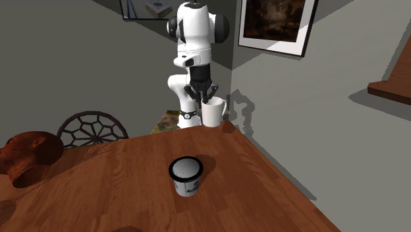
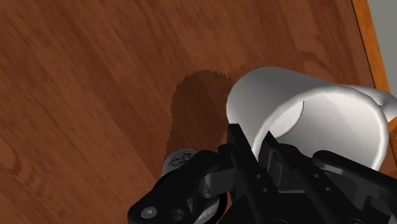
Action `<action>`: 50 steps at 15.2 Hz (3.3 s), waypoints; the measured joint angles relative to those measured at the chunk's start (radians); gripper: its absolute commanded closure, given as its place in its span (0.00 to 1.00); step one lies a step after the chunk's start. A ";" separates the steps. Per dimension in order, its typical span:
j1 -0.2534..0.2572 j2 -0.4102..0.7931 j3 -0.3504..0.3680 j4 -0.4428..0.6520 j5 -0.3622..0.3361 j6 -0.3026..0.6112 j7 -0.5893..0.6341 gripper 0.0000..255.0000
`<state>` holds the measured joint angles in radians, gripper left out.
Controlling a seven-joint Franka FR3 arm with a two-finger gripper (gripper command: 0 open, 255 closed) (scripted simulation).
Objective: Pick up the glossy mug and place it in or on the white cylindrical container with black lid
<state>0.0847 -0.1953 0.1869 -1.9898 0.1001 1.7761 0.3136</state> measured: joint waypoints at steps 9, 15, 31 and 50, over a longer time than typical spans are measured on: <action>-0.047 0.316 -0.046 0.404 -0.057 -0.096 -0.074 1.00; -0.063 0.522 -0.064 0.699 -0.081 -0.190 -0.108 1.00; -0.068 0.519 -0.067 0.481 -0.079 0.025 -0.122 1.00; -0.067 0.522 -0.067 0.510 -0.080 0.001 -0.119 0.00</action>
<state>0.0177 0.3264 0.1202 -1.4803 0.0200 1.7770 0.1944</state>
